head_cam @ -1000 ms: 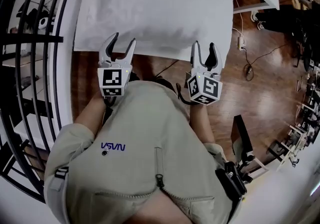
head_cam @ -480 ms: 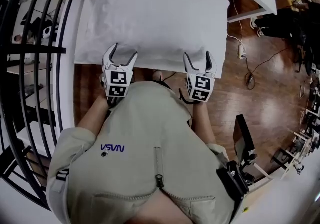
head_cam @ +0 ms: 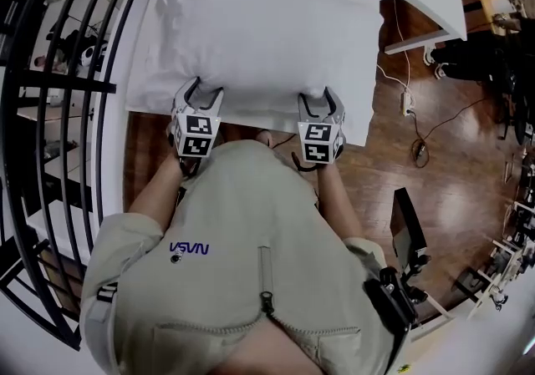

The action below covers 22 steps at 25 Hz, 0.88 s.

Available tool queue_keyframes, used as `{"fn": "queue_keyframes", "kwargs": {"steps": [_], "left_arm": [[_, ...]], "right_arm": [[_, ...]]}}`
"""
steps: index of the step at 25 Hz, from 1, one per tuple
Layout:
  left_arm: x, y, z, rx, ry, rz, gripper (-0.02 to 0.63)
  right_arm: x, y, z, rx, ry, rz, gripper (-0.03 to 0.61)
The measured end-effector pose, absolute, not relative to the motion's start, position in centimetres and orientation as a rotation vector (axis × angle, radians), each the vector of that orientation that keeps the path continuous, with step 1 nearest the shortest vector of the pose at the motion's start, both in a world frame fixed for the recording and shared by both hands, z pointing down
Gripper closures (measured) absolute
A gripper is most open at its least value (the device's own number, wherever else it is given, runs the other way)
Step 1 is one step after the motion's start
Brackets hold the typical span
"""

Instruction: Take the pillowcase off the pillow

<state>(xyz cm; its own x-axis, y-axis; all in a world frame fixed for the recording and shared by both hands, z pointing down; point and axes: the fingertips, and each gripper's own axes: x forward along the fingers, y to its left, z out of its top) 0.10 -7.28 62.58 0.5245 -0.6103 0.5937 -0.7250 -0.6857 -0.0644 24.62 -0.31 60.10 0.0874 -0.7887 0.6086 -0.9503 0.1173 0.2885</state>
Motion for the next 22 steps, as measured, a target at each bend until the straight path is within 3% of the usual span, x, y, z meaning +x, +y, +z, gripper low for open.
{"fn": "queue_keyframes", "kwargs": {"steps": [5,8,22], "left_arm": [[-0.2,-7.4,60.3,2.599,-1.188,0.848,0.542],[-0.1,-8.0,57.6,2.629,-1.207,0.786,0.595],[-0.2,-9.4,38.1,2.777,-1.229,0.386,0.600]], "right_arm": [[24.9,-0.1,57.2,1.752,-1.757,0.223,0.546],[24.6,-0.2,55.2,1.794,-1.797,0.202,0.560],[24.8,0.0,37.6,1.853,-1.967,0.081,0.568]]}}
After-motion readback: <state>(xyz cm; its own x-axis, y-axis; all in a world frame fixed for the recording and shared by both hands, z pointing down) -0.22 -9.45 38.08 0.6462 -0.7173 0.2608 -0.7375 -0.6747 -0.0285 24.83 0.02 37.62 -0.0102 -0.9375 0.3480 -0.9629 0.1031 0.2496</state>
